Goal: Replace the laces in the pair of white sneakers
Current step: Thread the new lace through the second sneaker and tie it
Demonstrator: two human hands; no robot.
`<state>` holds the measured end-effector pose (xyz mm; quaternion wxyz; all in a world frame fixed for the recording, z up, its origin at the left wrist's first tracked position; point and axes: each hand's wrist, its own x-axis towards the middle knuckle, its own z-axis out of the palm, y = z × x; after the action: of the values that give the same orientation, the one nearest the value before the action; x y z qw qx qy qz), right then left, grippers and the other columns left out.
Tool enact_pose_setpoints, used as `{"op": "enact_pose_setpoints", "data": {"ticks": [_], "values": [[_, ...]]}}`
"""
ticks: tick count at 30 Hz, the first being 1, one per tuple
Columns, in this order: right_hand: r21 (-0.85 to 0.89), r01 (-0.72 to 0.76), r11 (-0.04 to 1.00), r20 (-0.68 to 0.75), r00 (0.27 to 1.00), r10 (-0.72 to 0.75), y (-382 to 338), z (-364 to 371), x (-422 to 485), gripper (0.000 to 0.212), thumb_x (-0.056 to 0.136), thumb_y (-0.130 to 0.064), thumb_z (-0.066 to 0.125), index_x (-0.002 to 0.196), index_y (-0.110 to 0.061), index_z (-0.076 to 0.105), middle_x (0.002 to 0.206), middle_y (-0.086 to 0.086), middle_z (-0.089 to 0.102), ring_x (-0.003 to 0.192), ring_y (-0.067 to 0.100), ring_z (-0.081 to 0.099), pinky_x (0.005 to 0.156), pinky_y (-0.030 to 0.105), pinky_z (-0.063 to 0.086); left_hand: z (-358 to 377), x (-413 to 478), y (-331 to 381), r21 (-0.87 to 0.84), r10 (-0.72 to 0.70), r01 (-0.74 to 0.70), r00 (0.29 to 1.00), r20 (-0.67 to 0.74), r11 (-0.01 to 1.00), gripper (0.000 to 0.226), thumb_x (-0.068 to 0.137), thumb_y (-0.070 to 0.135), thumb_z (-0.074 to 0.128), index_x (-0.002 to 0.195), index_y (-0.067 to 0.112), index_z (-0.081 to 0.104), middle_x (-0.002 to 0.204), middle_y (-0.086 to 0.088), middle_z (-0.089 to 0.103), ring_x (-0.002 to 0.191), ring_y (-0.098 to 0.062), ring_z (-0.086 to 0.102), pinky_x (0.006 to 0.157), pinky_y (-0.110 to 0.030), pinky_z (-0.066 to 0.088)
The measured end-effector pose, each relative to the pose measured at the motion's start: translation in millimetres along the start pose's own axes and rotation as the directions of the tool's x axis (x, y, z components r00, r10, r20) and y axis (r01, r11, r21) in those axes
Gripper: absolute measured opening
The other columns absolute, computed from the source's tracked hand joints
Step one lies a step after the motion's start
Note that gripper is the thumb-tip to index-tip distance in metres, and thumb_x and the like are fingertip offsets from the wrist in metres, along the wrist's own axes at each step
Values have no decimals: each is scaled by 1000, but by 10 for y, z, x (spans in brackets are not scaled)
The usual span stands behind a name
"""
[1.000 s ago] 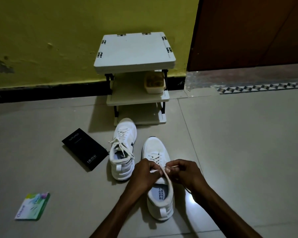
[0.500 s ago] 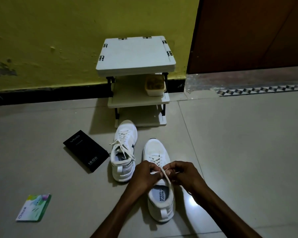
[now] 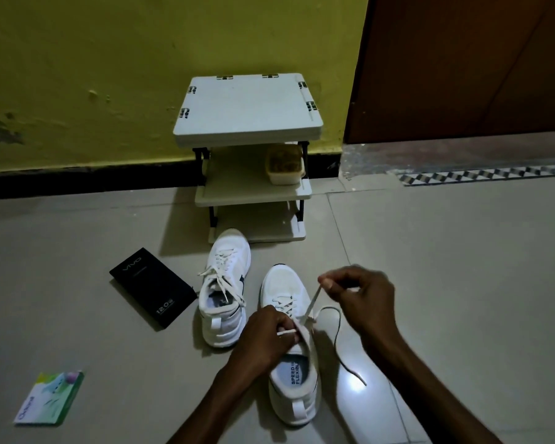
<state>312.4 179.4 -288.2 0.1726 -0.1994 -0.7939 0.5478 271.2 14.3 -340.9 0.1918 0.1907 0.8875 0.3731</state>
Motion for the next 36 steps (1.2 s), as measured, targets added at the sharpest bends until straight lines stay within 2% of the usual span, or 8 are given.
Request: {"op": "enact_pose_setpoints", "data": {"ticks": [3,7,10,13,16,20,25,36], "values": [[176,3,984,12,1000,-5,-303,-124,115,10,82,-8,72,80,-17,75,80,-5,74,81,9,69,76,27,56,6,14,-6,40,-33,33,999,-1,999,17,77,27,70,61,19,68,68,2,65,65,-6,60,63,-28,46],[532,-352,770,350,920,178,-384,-83,132,21,100,-7,45,83,-9,58,80,7,69,67,20,65,62,31,55,-42,2,55,259,54,-32,995,-80,965,10,83,35,66,76,30,71,75,13,59,78,-2,53,75,-26,35],[60,-252,966,331,918,219,-88,-8,79,19,97,-10,49,82,-11,61,70,5,70,47,11,52,46,23,40,-137,-1,108,437,93,12,972,-218,899,12,91,34,55,98,31,65,106,13,61,108,-14,47,92,-34,31],[-351,10,936,396,908,138,198,78,-3,18,94,-27,60,77,-23,65,69,-3,70,49,0,57,59,28,52,-247,18,148,368,107,-10,964,-244,930,7,91,30,55,95,31,62,100,14,59,106,-13,45,89,-32,28],[-429,56,901,416,898,142,255,154,-111,23,91,-46,59,76,-29,63,75,-6,68,66,3,64,72,34,55,-282,50,101,287,148,-83,966,-211,954,7,86,28,62,83,34,59,83,18,51,97,-16,49,81,-31,32],[-539,72,839,384,907,169,268,204,-219,39,74,-65,68,84,-28,63,82,-9,69,75,6,63,67,23,50,-208,33,69,236,161,-91,942,-296,967,6,86,30,66,84,30,60,92,9,50,95,-12,47,79,-27,34],[-664,176,727,424,889,172,198,228,-203,24,81,-44,69,84,-20,66,86,2,70,77,18,64,51,17,34,-104,61,21,131,96,-50,922,-374,990,16,86,36,68,96,26,59,102,5,49,95,-14,52,80,-29,41],[-655,201,729,447,880,159,133,242,-9,16,81,-22,63,85,-9,73,84,11,70,78,27,67,60,23,42,-23,104,-62,187,-86,100,993,-82,977,26,87,25,68,112,29,60,109,1,50,101,-16,57,72,-20,34]]}}
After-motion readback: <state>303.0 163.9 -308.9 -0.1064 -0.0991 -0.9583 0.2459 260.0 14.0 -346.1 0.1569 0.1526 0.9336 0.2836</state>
